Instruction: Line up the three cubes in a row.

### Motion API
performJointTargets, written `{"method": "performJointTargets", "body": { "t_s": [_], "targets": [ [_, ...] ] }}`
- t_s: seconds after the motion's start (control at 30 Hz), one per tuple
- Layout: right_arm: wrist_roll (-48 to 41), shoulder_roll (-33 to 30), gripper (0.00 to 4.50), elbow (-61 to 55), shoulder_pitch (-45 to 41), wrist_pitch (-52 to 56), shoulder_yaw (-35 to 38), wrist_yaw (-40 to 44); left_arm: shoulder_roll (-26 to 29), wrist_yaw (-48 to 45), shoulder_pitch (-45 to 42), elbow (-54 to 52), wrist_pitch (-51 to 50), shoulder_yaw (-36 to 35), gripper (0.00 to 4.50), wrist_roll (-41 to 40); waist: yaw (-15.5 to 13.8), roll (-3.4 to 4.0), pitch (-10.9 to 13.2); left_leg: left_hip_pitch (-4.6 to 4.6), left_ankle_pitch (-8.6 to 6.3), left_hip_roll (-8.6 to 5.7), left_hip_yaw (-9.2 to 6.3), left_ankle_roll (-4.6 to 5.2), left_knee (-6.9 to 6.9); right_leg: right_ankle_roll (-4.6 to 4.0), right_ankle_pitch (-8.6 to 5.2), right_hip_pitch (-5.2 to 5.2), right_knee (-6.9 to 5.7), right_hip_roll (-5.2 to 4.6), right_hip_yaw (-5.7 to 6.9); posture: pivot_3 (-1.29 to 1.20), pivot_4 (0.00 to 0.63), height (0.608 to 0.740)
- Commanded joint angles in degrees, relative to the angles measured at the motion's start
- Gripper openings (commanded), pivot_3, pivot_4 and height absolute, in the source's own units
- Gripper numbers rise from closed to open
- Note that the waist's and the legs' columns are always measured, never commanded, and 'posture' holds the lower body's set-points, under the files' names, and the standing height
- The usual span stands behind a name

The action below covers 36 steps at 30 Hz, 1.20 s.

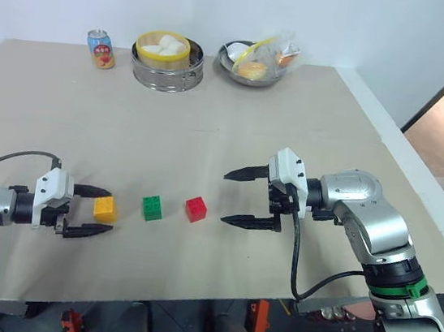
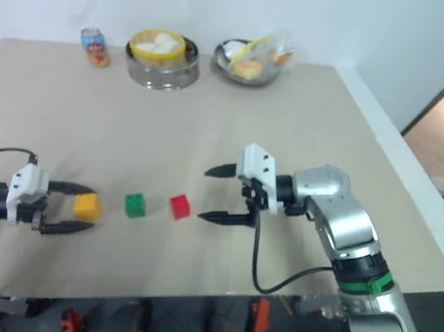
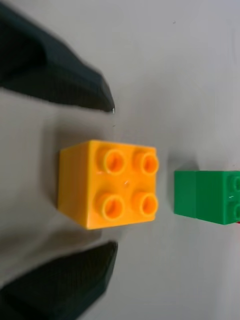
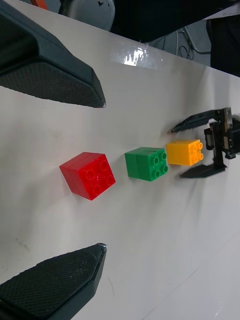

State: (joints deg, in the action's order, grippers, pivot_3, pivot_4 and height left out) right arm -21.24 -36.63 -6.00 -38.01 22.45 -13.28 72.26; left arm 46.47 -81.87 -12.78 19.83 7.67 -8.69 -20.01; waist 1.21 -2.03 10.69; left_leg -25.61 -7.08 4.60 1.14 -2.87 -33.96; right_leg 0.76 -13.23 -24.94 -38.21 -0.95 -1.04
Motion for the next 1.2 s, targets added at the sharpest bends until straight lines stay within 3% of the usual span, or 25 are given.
{"method": "performJointTargets", "body": {
  "t_s": [0.03,0.2,0.5,0.6,0.87,1.03,1.2],
  "targets": [
    [-0.8,-0.2,4.5,-1.6,-0.3,-0.5,1.9,-0.1,2.5,-1.1,-1.9,0.3,0.5,-1.0,4.45,-0.4,0.0,0.0,0.0,0.0,0.0,0.01,0.0,0.0,0.0,0.0,0.01,0.0,0.0,0.01,0.0,0.0,0.15,0.74],
    [-0.9,0.1,4.5,-1.3,-0.4,-0.7,1.9,-0.2,5.2,-1.7,-2.5,-2.9,-3.9,-2.7,4.45,-3.5,0.0,0.0,0.0,0.0,0.0,0.06,0.01,0.0,0.0,-0.02,0.02,-0.03,-0.01,0.07,-0.02,0.0,0.15,0.74],
    [-2.9,-0.5,4.5,-2.2,-0.5,1.0,2.7,0.5,12.9,0.0,3.2,-22.3,-29.2,-7.6,4.45,-15.9,0.1,0.0,0.0,0.0,-0.02,0.11,0.08,-0.03,0.0,-0.02,0.02,-0.08,-0.04,0.08,-0.07,0.0,0.15,0.74],
    [-3.5,-0.2,4.5,-2.2,-0.7,1.5,3.0,0.1,10.7,5.4,1.3,-23.9,-31.1,-9.3,4.45,-16.9,0.1,0.0,0.0,0.01,-0.02,0.11,0.08,-0.03,0.0,-0.03,0.02,-0.07,-0.04,0.09,-0.08,0.0,0.15,0.74],
    [-2.3,2.7,4.5,-1.2,-1.2,3.1,7.8,-11.2,-2.3,29.0,-6.8,-19.7,-19.8,-9.3,4.45,-5.4,0.0,-0.03,0.0,-0.01,-0.01,0.11,0.1,-0.01,-0.35,0.21,0.24,0.07,-0.06,0.16,-0.19,0.0,0.15,0.74],
    [-1.9,1.2,4.5,1.3,-2.1,3.4,9.1,-12.1,-4.7,29.8,-5.9,-19.9,-18.1,-6.3,4.45,-3.5,0.1,-0.03,0.0,-0.01,-0.01,0.11,0.32,-0.01,-0.36,0.48,0.43,-0.01,-0.06,0.17,-0.39,0.0,0.15,0.74],
    [0.2,0.5,4.5,3.3,-2.0,1.8,8.5,-12.8,-5.7,30.2,-10.4,-16.0,-17.1,-3.7,4.45,-1.5,0.1,-0.04,0.0,-0.01,0.0,0.11,0.32,0.0,-0.38,0.42,0.42,-0.01,-0.06,0.21,-0.44,0.0,0.15,0.74]
  ]
}}
